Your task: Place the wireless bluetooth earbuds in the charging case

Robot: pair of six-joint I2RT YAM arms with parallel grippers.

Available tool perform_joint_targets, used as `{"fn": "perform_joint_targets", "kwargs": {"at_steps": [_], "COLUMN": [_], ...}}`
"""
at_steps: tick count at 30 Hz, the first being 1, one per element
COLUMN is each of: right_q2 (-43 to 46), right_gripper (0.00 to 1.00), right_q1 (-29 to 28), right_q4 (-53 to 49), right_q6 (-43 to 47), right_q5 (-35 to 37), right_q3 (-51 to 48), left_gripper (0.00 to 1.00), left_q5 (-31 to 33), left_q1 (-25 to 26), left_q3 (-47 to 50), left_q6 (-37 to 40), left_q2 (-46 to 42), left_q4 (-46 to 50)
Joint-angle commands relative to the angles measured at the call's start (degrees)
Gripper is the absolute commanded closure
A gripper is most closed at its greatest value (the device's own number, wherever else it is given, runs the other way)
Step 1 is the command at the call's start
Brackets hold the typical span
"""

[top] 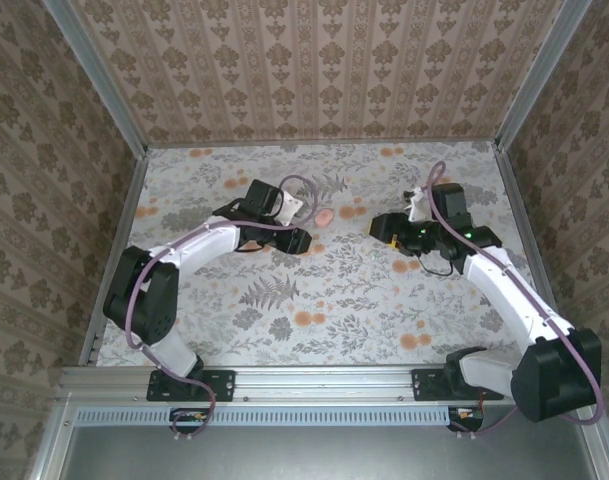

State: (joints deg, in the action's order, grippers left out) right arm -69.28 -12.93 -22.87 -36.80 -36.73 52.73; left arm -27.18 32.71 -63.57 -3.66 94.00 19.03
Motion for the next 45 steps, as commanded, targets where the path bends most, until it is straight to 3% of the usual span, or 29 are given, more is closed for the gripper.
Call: {"fn": "perform_joint_targets", "kwargs": {"at_steps": [1, 11, 24, 38, 40, 45], "right_q2": [-2.7, -7.1, -10.1, -12.2, -12.5, -12.8], "right_gripper": [0.41, 0.4, 0.39, 0.4, 0.44, 0.66], "right_q1": [-4.8, -11.4, -17.0, -18.4, -18.5, -18.4], "right_q4": [0.0, 2.7, 4.5, 2.6, 2.5, 3.7], "right_q6": [-1.5, -6.2, -9.2, -7.9, -7.8, -8.8], "right_q5": [-3.9, -4.0, -2.1, -0.3, -0.4, -0.6], "right_q3": [3.4, 6.5, 9.8, 9.9, 9.9, 9.9], "left_gripper": [0.51, 0.51, 0.53, 0.53, 0.53, 0.52], "left_q5": [-12.0, -21.5, -24.1, -25.7, -25.5, -24.4], "left_q1": [0.5, 0.6, 1.9, 2.4, 2.7, 3.4], "left_q3": [1.9, 5.1, 3.9, 1.4, 1.3, 1.4], "left_q6": [8.5, 14.9, 16.3, 14.1, 14.0, 14.0], "left_q2": [-3.2, -9.5, -12.8, -13.5, -13.8, -15.0], "left_q4": [-2.6, -2.7, 0.4, -1.0, -1.1, -1.1]}}
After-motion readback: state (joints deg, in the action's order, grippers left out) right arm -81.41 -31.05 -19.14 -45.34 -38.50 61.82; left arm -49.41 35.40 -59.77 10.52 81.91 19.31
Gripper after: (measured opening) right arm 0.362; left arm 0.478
